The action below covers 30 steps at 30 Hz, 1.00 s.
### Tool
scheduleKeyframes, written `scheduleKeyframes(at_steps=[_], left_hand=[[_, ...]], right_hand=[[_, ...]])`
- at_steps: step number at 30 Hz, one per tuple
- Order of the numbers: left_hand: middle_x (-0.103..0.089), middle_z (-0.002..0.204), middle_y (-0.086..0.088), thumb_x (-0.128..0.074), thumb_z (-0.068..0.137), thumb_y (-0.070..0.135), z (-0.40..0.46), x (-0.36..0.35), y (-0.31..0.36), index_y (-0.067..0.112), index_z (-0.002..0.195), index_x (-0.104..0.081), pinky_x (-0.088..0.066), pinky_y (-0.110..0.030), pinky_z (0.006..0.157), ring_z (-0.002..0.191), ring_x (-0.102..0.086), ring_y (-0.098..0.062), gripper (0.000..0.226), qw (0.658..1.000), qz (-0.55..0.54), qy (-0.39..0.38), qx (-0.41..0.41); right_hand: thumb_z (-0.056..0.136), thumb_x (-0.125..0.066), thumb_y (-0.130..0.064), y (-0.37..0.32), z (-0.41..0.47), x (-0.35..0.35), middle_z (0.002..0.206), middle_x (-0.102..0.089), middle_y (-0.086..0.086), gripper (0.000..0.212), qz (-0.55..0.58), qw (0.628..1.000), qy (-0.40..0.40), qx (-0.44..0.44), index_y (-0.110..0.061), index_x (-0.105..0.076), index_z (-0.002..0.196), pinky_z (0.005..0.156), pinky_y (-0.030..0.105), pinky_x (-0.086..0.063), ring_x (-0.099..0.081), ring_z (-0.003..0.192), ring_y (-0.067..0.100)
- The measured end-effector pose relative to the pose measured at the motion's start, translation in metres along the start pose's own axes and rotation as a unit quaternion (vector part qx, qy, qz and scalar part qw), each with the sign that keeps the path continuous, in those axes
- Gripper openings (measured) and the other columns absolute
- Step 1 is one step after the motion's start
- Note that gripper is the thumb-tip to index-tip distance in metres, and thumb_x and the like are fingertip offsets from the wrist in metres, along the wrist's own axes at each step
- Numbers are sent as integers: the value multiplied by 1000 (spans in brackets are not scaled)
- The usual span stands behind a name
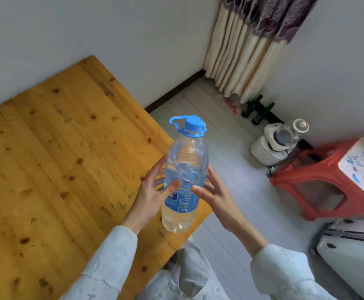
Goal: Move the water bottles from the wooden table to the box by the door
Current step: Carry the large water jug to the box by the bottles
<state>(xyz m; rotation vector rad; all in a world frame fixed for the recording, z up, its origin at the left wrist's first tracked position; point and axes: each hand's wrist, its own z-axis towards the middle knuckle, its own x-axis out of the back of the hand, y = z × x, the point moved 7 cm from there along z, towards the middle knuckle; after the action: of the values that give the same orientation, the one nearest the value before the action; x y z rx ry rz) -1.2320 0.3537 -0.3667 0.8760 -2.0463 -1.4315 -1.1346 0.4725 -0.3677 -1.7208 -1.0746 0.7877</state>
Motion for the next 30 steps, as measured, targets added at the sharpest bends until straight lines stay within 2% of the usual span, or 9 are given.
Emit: scheduleKeyframes(at_steps=[3,6,10,13,20,24,26,28,30], left_hand=[[-53,113,14,-67,60,44,-16,-26,13,60,109,-39,-50,-9,68,100,-57,-3,59,997,12,-66,-26],[-54,117,11,-67,62,46,-43,-58,24,56,116,-40,-47,-6,69,99,-57,2,62,988,34,-139,-52],[-56,112,15,-68,65,42,-85,-111,36,56,116,-42,-45,-3,67,91,-59,6,59,971,46,-223,-73],[-57,105,12,-70,71,28,-119,-165,49,52,112,-42,-46,-5,63,82,-62,10,55,947,57,-301,-97],[-57,102,10,-68,77,11,-226,-321,73,47,114,-41,-48,-8,64,78,-63,10,58,847,97,-500,-151],[-59,102,7,-68,70,26,-321,-411,69,47,114,-42,-52,-19,73,92,-65,-7,56,783,104,-592,-162],[-60,106,2,-67,66,32,-373,-454,58,45,117,-42,-53,-22,74,96,-66,-16,58,757,100,-625,-159],[-61,107,0,-67,67,32,-426,-497,46,41,121,-43,-53,-18,70,94,-68,-12,60,731,93,-658,-158],[-62,108,-2,-67,69,31,-478,-537,32,36,126,-43,-52,-16,68,91,-68,-9,62,701,86,-691,-152]], right_hand=[[83,-62,-15,1,-45,13,136,-52,-4,61,32,997,75,11,-32,-37,135,99,40,-46,-53,120,19],[83,-61,-8,2,-97,25,133,-54,-1,61,54,985,159,31,-28,-38,135,94,31,-49,-55,118,20],[82,-63,-9,9,-173,50,135,-53,-2,62,64,962,262,34,-29,-38,135,99,37,-46,-55,117,22],[79,-66,-15,11,-237,75,134,-53,-3,63,72,938,336,45,-29,-39,135,97,36,-47,-57,115,21],[71,-69,-36,21,-411,140,125,-60,-12,62,88,852,508,92,-41,-44,128,92,34,-50,-60,110,15],[69,-70,-37,50,-530,168,123,-62,-5,64,113,783,602,112,-36,-46,128,96,41,-49,-59,112,18],[70,-70,-35,64,-591,180,120,-64,-8,60,110,758,631,122,-37,-47,126,88,31,-51,-60,110,15],[72,-69,-35,78,-653,192,121,-63,-10,58,107,735,657,128,-41,-47,125,85,23,-51,-60,110,10],[73,-68,-32,96,-713,202,122,-62,-11,57,110,706,688,129,-41,-46,125,90,26,-49,-58,113,9]])
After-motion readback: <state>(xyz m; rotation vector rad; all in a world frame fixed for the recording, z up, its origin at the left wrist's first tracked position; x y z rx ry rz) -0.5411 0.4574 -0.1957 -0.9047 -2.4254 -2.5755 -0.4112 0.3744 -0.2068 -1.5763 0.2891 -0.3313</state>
